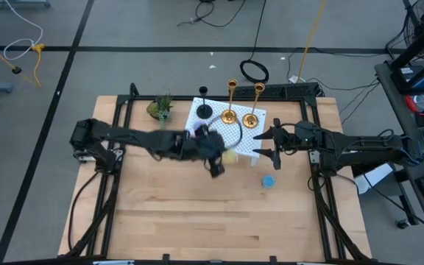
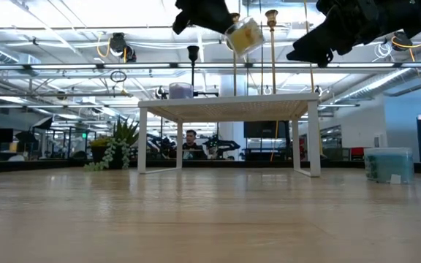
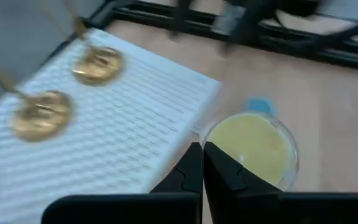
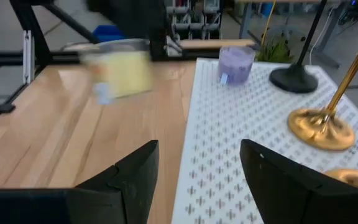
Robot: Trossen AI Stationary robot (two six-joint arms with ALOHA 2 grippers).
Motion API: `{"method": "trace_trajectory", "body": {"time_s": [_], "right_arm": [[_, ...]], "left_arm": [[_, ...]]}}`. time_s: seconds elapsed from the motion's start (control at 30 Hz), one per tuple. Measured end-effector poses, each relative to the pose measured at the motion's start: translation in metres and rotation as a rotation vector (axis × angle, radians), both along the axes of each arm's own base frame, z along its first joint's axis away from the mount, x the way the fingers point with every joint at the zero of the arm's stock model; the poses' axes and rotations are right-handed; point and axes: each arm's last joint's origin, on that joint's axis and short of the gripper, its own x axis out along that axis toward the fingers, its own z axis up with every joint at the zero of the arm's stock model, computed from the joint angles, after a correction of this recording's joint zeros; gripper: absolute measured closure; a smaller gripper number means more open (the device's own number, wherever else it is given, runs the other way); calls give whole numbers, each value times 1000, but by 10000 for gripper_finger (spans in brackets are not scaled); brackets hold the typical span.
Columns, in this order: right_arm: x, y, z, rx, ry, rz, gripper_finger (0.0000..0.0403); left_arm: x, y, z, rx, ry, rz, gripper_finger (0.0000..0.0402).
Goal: Pick & Place candle stick holders
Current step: Put the yellow scented candle on the shelf, then put the blue scented candle on the shelf
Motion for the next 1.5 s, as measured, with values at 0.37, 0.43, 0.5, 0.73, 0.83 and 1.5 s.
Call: {"method": "trace_trajectory", "body": {"time_s": [0.37, 0.43, 0.5, 0.73, 0.83, 1.5], "right_arm": [[0, 0, 1, -7, -10, 0, 179], [0, 0, 1, -8, -9, 1, 179], [0, 0, 1, -9, -9, 1, 179], [0, 0, 1, -9, -9, 1, 179], [0, 0, 1, -9, -8, 1, 179], [-1, 6, -3, 104, 34, 169, 179]], "left_arm": [[-4, 76, -5, -53, 158, 229, 400], [1, 81, -10, -60, 154, 221, 400], [5, 85, -20, -69, 195, 205, 400], [11, 92, -27, -77, 191, 199, 400], [10, 92, -27, -83, 195, 197, 399], [10, 92, -25, -69, 189, 181, 360]]}}
